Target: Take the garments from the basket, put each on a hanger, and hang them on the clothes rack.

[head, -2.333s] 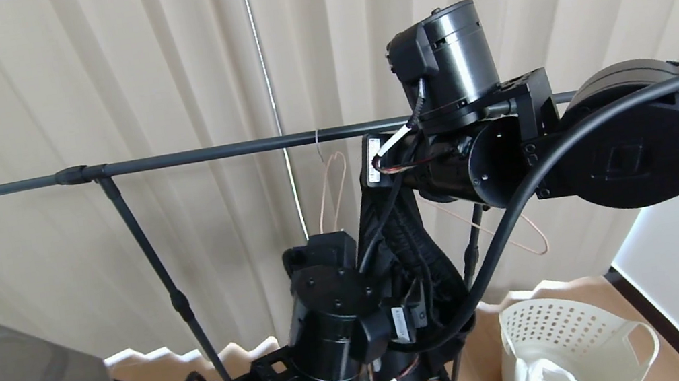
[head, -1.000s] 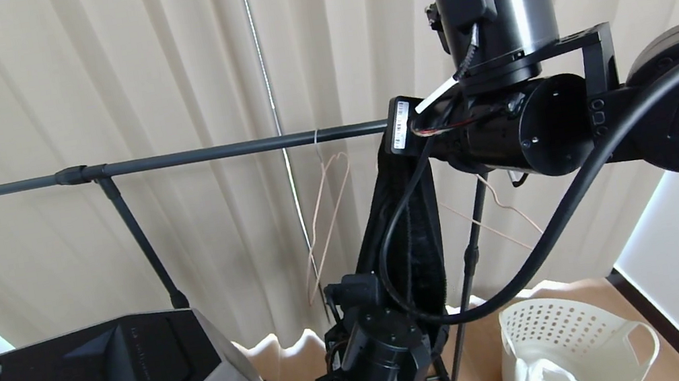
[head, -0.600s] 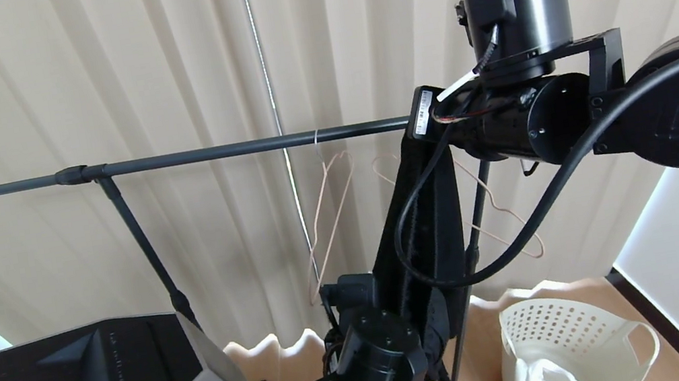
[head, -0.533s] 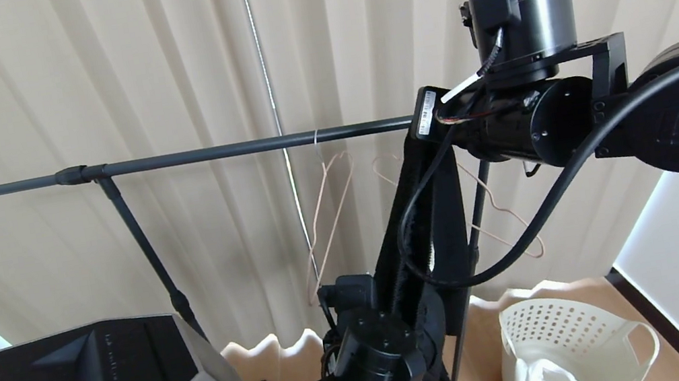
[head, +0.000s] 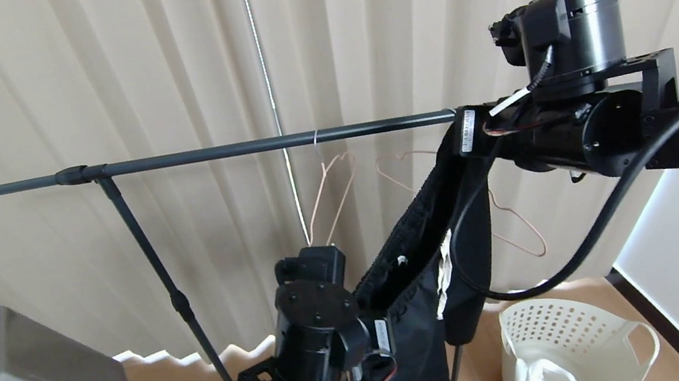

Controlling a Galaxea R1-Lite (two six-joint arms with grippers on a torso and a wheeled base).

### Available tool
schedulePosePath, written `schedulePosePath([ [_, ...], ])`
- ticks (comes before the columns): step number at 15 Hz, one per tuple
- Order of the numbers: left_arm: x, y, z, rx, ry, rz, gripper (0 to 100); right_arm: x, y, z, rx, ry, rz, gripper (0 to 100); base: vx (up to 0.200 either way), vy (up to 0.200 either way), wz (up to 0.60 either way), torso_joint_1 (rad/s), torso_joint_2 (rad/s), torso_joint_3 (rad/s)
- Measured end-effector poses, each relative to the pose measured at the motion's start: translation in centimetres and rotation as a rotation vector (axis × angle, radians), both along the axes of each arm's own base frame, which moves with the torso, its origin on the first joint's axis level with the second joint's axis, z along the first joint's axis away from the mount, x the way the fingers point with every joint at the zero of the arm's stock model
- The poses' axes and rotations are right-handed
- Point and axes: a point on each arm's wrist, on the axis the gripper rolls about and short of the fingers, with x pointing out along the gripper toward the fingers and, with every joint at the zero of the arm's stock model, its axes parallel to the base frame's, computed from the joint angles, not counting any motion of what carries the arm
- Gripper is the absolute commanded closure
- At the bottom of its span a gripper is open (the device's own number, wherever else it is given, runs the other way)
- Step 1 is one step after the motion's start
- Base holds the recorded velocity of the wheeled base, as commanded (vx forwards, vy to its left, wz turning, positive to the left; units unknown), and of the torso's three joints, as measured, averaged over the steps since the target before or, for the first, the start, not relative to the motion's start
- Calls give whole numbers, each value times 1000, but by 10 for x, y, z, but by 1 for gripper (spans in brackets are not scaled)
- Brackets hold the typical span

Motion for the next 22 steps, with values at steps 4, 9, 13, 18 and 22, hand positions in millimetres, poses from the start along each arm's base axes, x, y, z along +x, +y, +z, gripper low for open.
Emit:
schedulePosePath([
  [4, 14, 22, 32, -15, 57, -54, 100, -32, -20, -15, -216, 57, 146, 100, 0, 0, 0, 0, 0, 0],
  [9, 22, 35, 69, -9, 190, -96, 100, -47, -29, -32, -333, 110, 211, 100, 0, 0, 0, 0, 0, 0],
  [13, 21, 42, 92, 39, 294, -79, 100, -39, -23, -46, -371, 159, 198, 100, 0, 0, 0, 0, 0, 0],
  [18, 25, 64, 88, 69, 318, -23, 100, -22, -42, -49, -395, 201, 110, 100, 0, 0, 0, 0, 0, 0],
  [22, 20, 80, 79, 91, 341, 8, 100, -11, -59, -45, -392, 202, 47, 100, 0, 0, 0, 0, 0, 0],
])
